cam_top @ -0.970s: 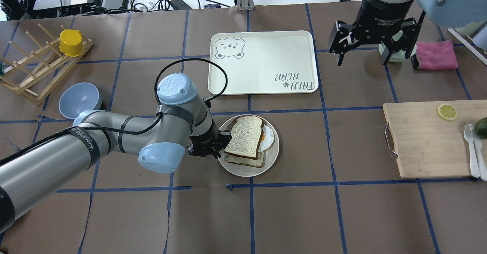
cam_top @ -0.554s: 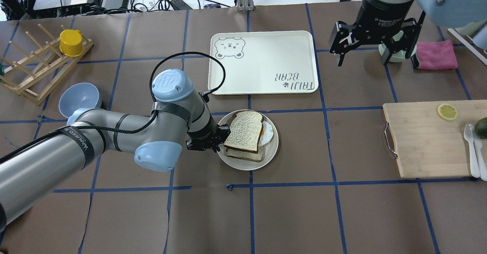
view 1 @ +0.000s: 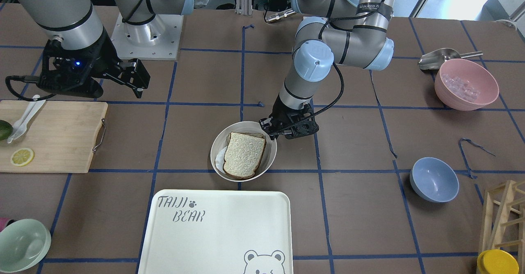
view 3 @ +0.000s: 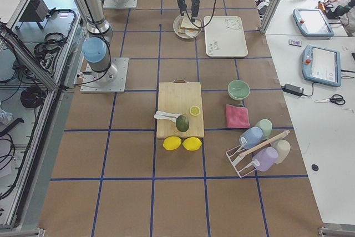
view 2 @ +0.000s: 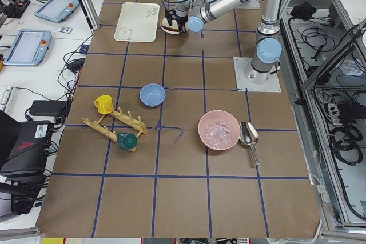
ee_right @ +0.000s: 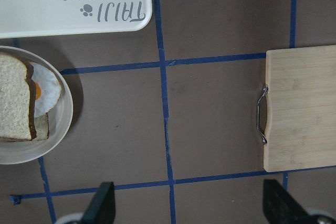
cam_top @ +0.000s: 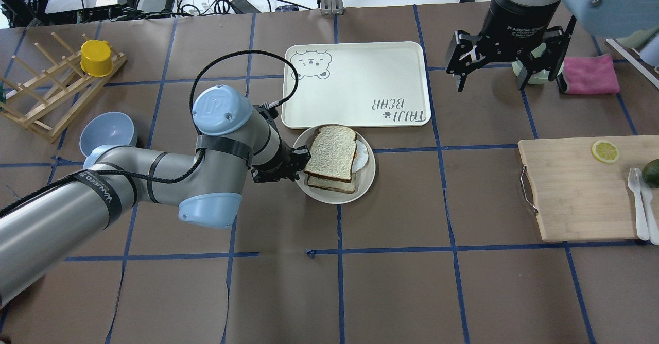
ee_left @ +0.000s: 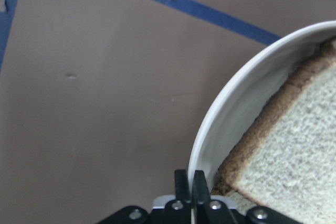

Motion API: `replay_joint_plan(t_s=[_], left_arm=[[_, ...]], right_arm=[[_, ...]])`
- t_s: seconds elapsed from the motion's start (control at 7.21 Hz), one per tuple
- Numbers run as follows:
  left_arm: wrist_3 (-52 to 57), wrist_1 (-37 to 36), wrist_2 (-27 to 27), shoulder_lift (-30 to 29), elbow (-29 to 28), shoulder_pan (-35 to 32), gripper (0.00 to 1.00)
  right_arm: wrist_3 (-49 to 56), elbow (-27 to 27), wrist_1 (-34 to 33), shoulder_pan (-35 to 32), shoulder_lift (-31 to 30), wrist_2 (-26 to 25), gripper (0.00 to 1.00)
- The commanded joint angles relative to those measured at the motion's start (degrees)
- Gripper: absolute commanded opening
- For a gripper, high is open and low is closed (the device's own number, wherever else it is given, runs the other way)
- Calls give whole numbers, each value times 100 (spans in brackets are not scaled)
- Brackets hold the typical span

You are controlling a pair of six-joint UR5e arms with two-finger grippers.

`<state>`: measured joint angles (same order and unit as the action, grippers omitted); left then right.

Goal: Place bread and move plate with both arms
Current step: 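Slide the plate with the left gripper onto the bear tray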

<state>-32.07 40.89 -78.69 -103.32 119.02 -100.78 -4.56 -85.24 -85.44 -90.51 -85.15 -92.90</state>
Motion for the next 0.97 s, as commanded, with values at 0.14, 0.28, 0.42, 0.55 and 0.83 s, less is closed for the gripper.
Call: replay_joint_plan(t_s=[0.14,0.28,0.42,0.55,0.83], left_arm=[[-10,-64,713,-232,-404,392,0],[-19,-11,767,-433,-806,427,0],[-184,224,941,-731,-1385,506,0],[-186,488,995,-1073,-1930,515,0],[-151,499,1039,-1820,-2635,516,0]], right_arm=[[-1,-1,18,-2,-1,0,100],[-1,-1,18,-2,-1,0,100],[-1,-1,18,-2,-1,0,100],[-1,-1,18,-2,-1,-9,100],[-10,-1,9,-2,-1,-9,100]])
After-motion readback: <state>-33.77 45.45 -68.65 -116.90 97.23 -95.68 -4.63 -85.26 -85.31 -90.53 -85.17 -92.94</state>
